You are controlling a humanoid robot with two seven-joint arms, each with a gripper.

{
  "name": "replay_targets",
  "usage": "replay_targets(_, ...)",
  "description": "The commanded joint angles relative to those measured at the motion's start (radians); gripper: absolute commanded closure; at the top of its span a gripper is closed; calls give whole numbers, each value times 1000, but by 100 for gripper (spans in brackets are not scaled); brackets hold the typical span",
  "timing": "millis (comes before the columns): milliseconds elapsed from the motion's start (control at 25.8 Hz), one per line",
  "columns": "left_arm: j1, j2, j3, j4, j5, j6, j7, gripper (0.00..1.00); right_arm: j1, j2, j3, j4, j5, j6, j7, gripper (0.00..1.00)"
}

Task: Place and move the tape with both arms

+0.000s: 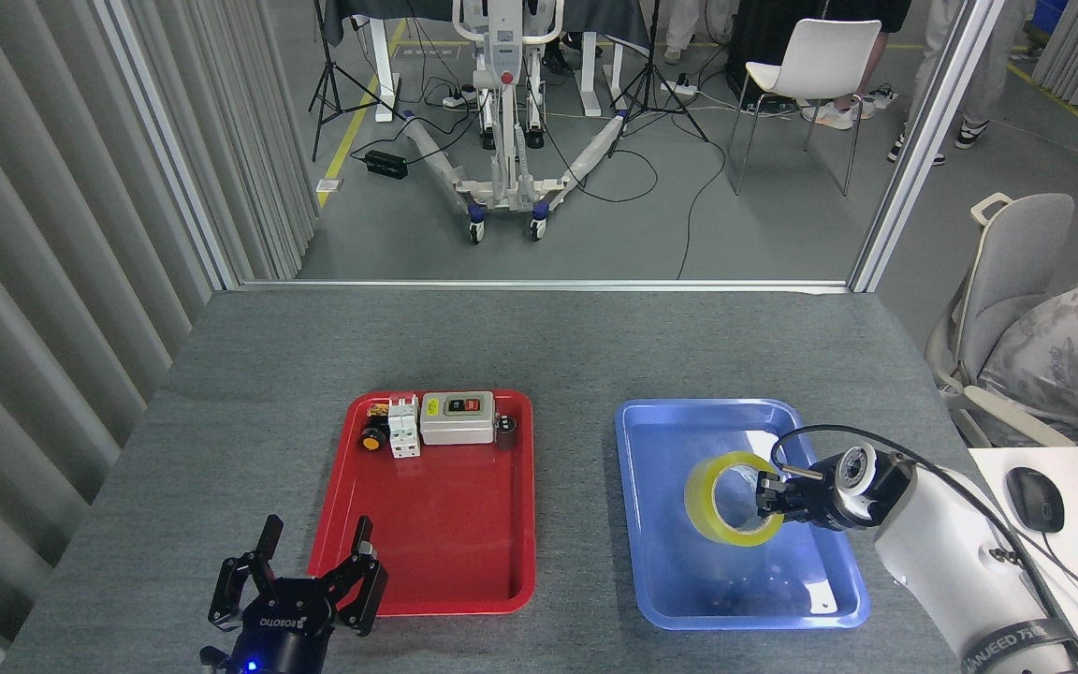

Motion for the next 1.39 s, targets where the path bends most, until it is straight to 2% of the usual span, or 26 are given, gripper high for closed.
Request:
replay_targets(0,-5,0,0,-1,0,-2,1,1,0,14,3,22,1,-5,1,92)
replay_targets(155,-20,-1,-2,6,-2,-2,0,1,-1,15,3,22,4,-6,-20,80)
replay_targets(426,-14,-3,-25,6,-3,0,1,1,0,21,2,21,12,-8,-39,66)
replay_targets(658,-14,0,-23,3,-5,0,0,1,0,21,0,19,14,-12,-53,59)
replay_targets(852,-20,-1,-23,0,-3,0,-10,1,0,20,0,17,12,-14,-59,58)
replay_targets(968,-17,-1,-23,-1,-3,0,-19,1,0,18,-1,11,12,-26,-60,52)
replay_targets(1123,-22,2,-23,5,-3,0,-19,1,0,12,-9,2,12,-54,-100,35)
replay_targets(1200,-22,5,-23,5,-3,0,-20,1,0,11,-12,-10,15,-58,-132,20)
replay_targets(1239,-20,8,-23,5,-3,0,-20,1,2,12,-13,-29,17,-60,-163,4)
replay_targets(1277,-19,12,-23,5,-3,0,-20,1,10,12,-23,-56,20,-63,-200,0)
replay_targets(1355,-17,15,-23,3,-3,0,-20,1,45,12,-99,-110,43,-87,-270,0)
